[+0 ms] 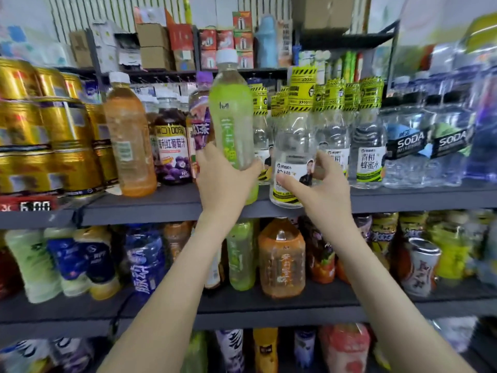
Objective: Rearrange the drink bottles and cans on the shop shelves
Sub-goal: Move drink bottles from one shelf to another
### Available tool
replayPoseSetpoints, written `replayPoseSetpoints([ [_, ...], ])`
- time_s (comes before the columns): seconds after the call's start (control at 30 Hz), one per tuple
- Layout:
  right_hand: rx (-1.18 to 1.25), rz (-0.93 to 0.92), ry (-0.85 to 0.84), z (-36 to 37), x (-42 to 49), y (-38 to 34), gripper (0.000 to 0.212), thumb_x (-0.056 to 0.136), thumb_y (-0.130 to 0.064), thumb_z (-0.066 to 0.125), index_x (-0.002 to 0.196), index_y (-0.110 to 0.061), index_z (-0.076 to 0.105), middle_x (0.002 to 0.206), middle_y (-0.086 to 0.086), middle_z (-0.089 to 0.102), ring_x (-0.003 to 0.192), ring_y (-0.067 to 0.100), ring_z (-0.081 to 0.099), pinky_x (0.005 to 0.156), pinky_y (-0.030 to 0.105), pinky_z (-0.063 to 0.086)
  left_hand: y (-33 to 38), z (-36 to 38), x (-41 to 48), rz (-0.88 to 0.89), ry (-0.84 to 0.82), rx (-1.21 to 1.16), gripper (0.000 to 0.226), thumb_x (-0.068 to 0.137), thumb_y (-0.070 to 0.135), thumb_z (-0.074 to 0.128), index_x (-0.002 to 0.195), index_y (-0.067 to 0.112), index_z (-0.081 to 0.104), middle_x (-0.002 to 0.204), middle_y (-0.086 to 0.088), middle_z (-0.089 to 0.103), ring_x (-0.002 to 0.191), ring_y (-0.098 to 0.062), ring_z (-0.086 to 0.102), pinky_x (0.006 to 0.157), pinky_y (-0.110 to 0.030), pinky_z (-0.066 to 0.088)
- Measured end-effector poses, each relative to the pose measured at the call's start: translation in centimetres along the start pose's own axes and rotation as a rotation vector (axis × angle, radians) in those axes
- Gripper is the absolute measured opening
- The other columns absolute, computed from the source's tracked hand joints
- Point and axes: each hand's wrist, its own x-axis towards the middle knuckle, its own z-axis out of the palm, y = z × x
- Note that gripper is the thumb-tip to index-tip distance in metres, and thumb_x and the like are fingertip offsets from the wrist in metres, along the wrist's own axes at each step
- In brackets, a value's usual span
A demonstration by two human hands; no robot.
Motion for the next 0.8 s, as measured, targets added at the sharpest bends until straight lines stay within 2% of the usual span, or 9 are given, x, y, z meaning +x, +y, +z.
replayPoseSetpoints([
  [0.13,-0.017,0.019,-0.081,2.7,1.0,-0.8,0.067,0.078,-0.037,0.074,0.132,-0.010,0.045,0.106,-0.005,0.046,0.097,0.010,0.043,0.083,0.022,0.034,-1.6,-4.0,-0.5,0.007,0.000,-0.126,0.061,0.071,0.050,0.072,0.116,0.017,0.047,0.109,0.001,0.047,0.095,-0.017,0.048,0.079,-0.032,0.041],
  [0.23,-0.072,0.031,-0.128,5.0,1.7,-1.0,0.043,0.084,-0.035,0.070,0.107,-0.009,0.045,0.082,-0.005,0.044,0.073,0.011,0.041,0.059,0.021,0.030,-3.3,-6.0,-0.3,-0.025,-0.065,-0.190,0.064,0.068,0.050,0.074,0.118,0.020,0.050,0.113,0.000,0.053,0.100,-0.016,0.053,0.084,-0.035,0.046],
  [0.3,-0.105,0.024,-0.136,6.0,2.3,-0.8,0.040,0.087,-0.033,0.067,0.105,-0.008,0.041,0.076,-0.005,0.039,0.075,0.017,0.039,0.055,0.023,0.029,-4.2,-6.9,-0.5,-0.042,-0.095,-0.237,0.068,0.061,0.056,0.074,0.118,0.025,0.053,0.113,0.001,0.059,0.100,-0.017,0.059,0.085,-0.039,0.051],
  [0.37,-0.157,0.002,-0.132,6.8,2.5,-0.5,0.041,0.089,-0.029,0.064,0.115,-0.008,0.040,0.084,-0.001,0.050,0.089,0.024,0.046,0.058,0.023,0.028,-4.8,-7.7,-1.1,-0.082,-0.128,-0.293,0.062,0.061,0.052,0.076,0.114,0.028,0.056,0.110,0.003,0.063,0.099,-0.015,0.062,0.085,-0.040,0.053],
  [0.4,-0.183,-0.006,-0.124,7.2,2.6,-0.3,0.050,0.091,-0.027,0.062,0.128,-0.003,0.038,0.099,0.008,0.058,0.099,0.029,0.051,0.062,0.022,0.029,-5.3,-7.9,-1.4,-0.108,-0.147,-0.327,0.056,0.064,0.047,0.079,0.112,0.028,0.056,0.108,0.005,0.065,0.097,-0.013,0.063,0.085,-0.039,0.054],
  [0.47,-0.237,-0.014,-0.083,7.7,2.2,-0.2,0.069,0.093,-0.025,0.058,0.145,0.003,0.021,0.128,0.019,0.053,0.118,0.031,0.049,0.075,0.024,0.034,-6.0,-8.4,-2.3,-0.137,-0.175,-0.370,0.042,0.071,0.034,0.080,0.105,0.033,0.055,0.101,0.013,0.065,0.092,-0.006,0.063,0.083,-0.032,0.053],
  [0.57,-0.303,-0.021,-0.021,8.2,1.5,-0.1,0.069,0.095,-0.025,0.055,0.148,0.000,0.018,0.143,0.018,0.040,0.130,0.030,0.039,0.095,0.032,0.035,-6.9,-8.7,-3.9,-0.145,-0.191,-0.369,0.039,0.074,0.029,0.078,0.103,0.035,0.052,0.100,0.017,0.062,0.092,-0.003,0.062,0.078,-0.025,0.051],
  [0.7,-0.370,-0.163,0.095,7.8,0.7,-0.4,0.061,0.093,-0.021,0.059,0.143,-0.001,0.031,0.132,0.017,0.044,0.123,0.030,0.039,0.098,0.031,0.032,-7.9,-8.6,-6.2,-0.134,-0.213,-0.335,0.039,0.075,0.029,0.077,0.104,0.032,0.052,0.096,0.017,0.061,0.088,0.000,0.060,0.073,-0.021,0.050],
  [0.8,-0.088,-0.225,0.015,6.2,-1.6,-0.7,0.044,0.091,-0.025,0.060,0.130,-0.010,0.048,0.106,0.009,0.057,0.097,0.019,0.053,0.084,0.027,0.042,-8.8,-8.0,-8.5,-0.112,-0.227,-0.270,0.034,0.073,0.031,0.079,0.086,0.040,0.049,0.090,0.016,0.060,0.078,0.008,0.059,0.070,-0.019,0.051],
])
